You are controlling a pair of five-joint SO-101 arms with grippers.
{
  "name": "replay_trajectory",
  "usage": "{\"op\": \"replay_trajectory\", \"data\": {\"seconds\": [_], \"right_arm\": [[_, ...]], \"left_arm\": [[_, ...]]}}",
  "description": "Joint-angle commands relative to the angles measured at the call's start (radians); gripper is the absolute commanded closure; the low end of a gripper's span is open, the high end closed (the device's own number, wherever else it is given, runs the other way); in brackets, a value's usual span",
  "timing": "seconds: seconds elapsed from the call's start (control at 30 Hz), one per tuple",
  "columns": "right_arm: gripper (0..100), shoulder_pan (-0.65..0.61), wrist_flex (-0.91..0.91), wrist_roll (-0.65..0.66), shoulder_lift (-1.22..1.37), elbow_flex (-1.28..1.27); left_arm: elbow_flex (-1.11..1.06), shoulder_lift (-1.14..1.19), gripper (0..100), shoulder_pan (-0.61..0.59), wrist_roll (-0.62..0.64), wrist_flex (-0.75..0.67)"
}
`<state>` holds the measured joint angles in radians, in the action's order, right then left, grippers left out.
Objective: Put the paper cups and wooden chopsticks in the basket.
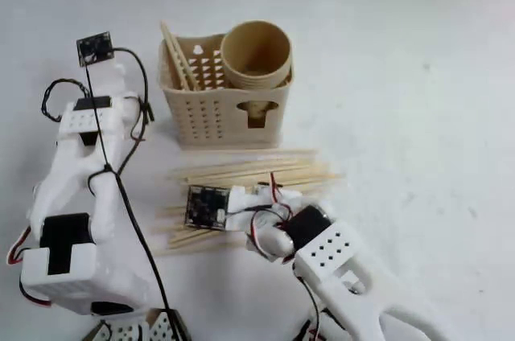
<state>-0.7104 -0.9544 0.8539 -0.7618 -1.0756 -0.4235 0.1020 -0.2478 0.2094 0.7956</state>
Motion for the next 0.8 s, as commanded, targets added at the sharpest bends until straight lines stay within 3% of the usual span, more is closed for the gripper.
{"op": "replay_trajectory", "data": {"seconds": [0.0, 0.2, 0.63, 0.77], "right_arm": [[80.5, -0.005, 0.070, 0.021, -0.024, -0.040], [80.4, -0.050, 0.097, 0.017, 0.001, -0.057], [80.5, -0.031, 0.249, -0.012, 0.318, 0.061], [85.6, -0.031, 0.266, -0.011, 0.360, 0.061]], "left_arm": [[0.005, -0.028, 83, 0.008, 0.008, -0.014], [0.005, -0.028, 83, 0.008, 0.008, -0.012], [0.005, -0.028, 83, 0.008, 0.008, -0.011], [0.005, -0.028, 83, 0.008, 0.008, -0.015]]}}
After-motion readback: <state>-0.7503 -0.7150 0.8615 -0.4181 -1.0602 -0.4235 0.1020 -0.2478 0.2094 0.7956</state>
